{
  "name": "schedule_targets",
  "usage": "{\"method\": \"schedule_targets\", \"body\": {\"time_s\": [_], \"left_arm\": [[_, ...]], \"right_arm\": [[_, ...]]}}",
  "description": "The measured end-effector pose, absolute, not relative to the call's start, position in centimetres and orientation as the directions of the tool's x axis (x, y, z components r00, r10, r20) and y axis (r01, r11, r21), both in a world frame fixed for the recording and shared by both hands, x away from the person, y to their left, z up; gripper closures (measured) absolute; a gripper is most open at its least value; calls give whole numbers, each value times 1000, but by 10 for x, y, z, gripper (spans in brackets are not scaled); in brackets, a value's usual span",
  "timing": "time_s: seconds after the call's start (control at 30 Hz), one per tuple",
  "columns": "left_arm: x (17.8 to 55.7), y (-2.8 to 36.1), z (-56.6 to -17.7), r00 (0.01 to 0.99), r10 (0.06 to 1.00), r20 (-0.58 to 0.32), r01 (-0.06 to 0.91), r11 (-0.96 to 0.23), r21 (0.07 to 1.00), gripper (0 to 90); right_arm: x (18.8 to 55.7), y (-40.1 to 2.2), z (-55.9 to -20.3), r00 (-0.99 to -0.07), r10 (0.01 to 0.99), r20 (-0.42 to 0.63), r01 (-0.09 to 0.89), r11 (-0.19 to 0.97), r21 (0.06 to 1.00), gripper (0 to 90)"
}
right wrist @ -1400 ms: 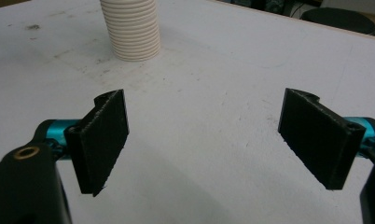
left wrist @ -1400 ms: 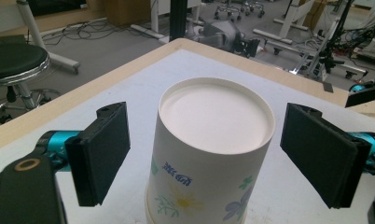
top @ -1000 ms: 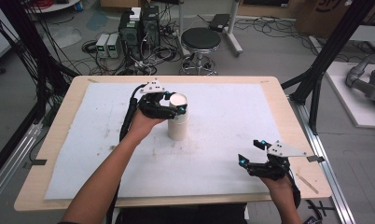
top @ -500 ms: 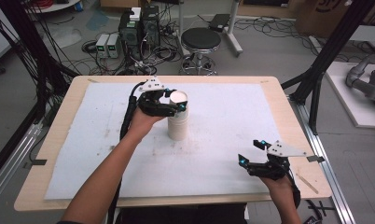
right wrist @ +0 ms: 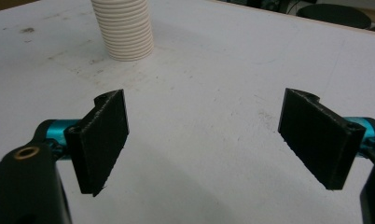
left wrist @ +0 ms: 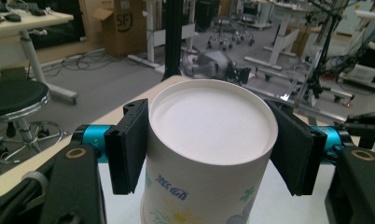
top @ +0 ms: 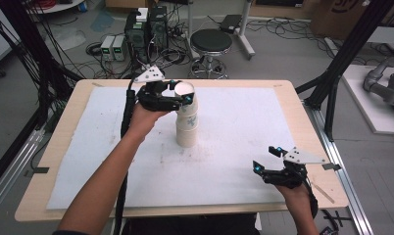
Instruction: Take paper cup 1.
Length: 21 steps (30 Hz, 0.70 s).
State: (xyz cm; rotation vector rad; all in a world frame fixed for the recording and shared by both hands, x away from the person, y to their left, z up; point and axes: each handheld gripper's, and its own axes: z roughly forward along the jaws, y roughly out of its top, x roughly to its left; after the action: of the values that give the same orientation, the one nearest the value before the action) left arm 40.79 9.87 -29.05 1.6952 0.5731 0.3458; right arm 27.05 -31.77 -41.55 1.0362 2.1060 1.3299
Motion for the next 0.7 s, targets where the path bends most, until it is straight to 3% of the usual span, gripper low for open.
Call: {"method": "schedule_targets", "body": {"time_s": [0.4, 0.7], "left_arm": [[388, 129, -264, 828, 548, -123, 156, -14, 988, 340], [356, 150, -272, 833, 540, -119, 158, -26, 987, 340]], "right_arm": [[268, -308, -412, -641, 767, 13, 342, 270, 900, 164], [270, -307, -411, -652, 757, 47, 351, 246, 903, 163]]}}
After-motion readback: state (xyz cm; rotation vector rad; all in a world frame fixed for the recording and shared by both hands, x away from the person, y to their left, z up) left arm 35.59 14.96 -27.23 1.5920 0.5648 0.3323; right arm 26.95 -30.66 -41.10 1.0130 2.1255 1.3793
